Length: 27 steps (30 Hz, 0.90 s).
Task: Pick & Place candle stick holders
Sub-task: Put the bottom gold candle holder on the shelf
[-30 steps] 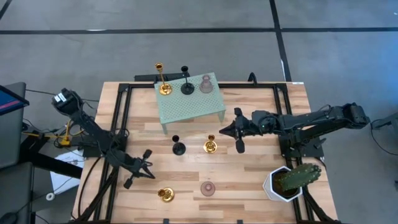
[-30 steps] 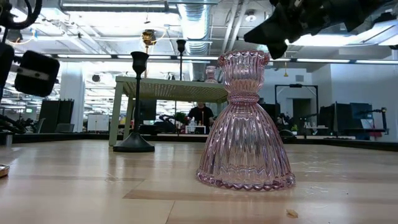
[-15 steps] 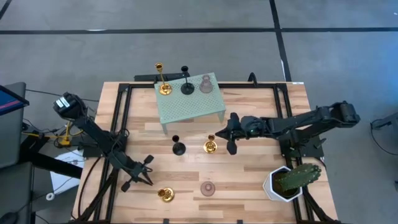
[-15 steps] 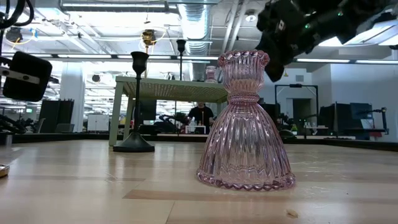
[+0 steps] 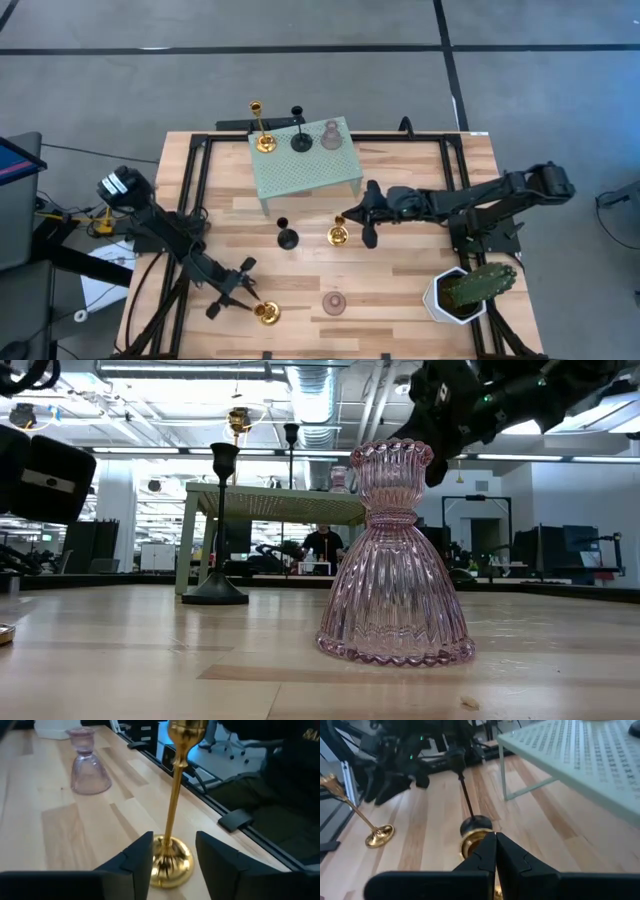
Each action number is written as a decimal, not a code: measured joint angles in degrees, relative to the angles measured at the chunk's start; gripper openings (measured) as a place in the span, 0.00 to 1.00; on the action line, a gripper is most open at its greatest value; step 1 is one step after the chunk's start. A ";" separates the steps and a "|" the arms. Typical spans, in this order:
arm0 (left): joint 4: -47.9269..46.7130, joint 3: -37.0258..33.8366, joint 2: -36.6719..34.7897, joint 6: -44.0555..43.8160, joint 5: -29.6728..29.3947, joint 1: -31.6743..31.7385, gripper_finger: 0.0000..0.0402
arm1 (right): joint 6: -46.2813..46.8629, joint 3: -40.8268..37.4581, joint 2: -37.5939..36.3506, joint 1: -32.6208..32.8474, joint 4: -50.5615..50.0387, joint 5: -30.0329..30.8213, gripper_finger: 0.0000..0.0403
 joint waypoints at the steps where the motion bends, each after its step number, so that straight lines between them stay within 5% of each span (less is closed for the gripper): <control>1: -0.01 1.01 1.32 0.69 -0.06 0.06 0.38 | -0.01 0.00 -0.34 0.00 -0.01 0.00 0.00; 13: -0.02 4.56 5.03 0.69 -0.45 0.28 0.31 | -1.56 0.00 -9.85 0.46 -3.88 0.56 0.00; 27: 0.00 9.64 10.56 0.89 -0.44 0.86 0.29 | -4.08 0.00 -16.87 5.74 -8.21 9.07 0.00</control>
